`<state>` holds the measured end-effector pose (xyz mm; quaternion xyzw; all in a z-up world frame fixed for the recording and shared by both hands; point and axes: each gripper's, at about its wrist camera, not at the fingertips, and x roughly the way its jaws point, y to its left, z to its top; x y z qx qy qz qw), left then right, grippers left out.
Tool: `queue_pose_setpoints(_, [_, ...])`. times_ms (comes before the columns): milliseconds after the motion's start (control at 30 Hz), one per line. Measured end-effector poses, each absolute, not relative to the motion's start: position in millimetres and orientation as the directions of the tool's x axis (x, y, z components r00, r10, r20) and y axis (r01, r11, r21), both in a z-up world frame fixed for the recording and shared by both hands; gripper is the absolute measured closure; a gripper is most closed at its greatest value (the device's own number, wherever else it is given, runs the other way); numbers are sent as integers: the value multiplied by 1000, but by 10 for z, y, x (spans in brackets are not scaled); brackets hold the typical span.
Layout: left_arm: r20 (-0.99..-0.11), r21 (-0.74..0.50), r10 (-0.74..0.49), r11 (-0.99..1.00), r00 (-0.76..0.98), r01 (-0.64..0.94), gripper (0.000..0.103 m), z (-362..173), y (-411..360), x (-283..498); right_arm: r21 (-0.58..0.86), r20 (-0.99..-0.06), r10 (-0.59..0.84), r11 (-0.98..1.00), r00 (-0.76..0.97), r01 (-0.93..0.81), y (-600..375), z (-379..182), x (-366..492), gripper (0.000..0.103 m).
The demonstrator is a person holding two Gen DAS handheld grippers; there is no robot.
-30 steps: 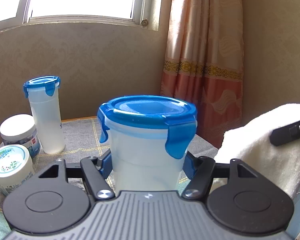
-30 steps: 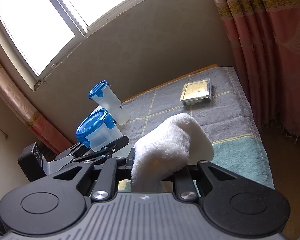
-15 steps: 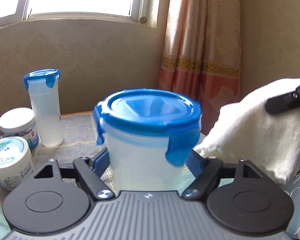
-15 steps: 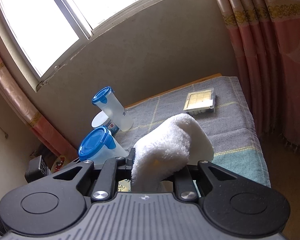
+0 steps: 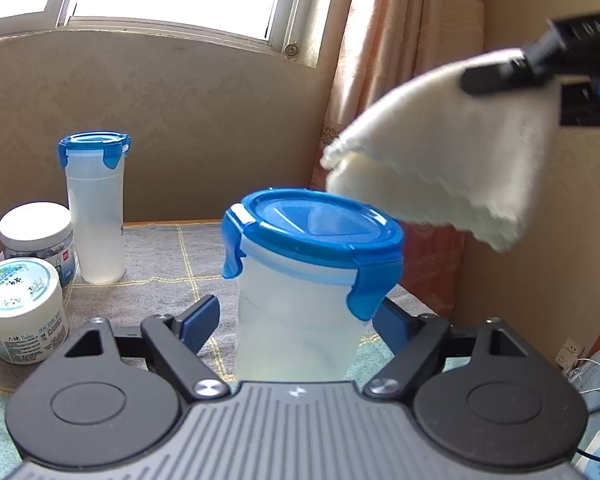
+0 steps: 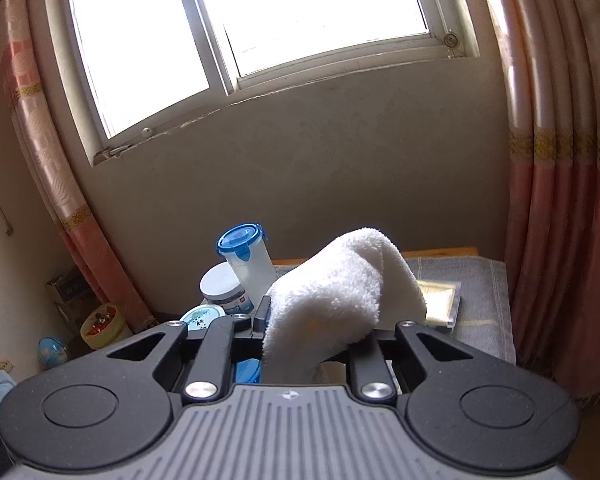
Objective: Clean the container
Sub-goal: 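Wipe the white cloth over the container lid with the right tool while the left tool holds it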
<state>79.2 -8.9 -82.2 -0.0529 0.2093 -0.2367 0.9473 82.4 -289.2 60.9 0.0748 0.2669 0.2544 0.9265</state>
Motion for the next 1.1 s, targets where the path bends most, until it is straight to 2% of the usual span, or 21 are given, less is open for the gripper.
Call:
queue_pose_setpoints(67, [-369,-199,-474,880,799,431,30,-820,-89,782,235,-453,505,863,735,-448,-2766,672,867,82])
queue_pose_setpoints(133, [-370,-202,-482,876,794,437,34,-823,-89,776,203,-454,502,863,736,-463,-2635,697,906,82])
queue_pose_setpoints(400, [-371,-195,-486,874,791,446,34,-819,-93,769,95,-515,495,845,700,-527,-2100,544,1018,82])
queue_pose_setpoints(900, [-385,-221,-492,871,781,439,34,-793,-65,792,291,-582,623,759,522,-582,-2067,183,987,81])
queue_pose_setpoints(1100, [-387,-206,-488,873,782,442,34,-788,-95,765,300,-584,634,749,507,-590,-2176,175,846,81])
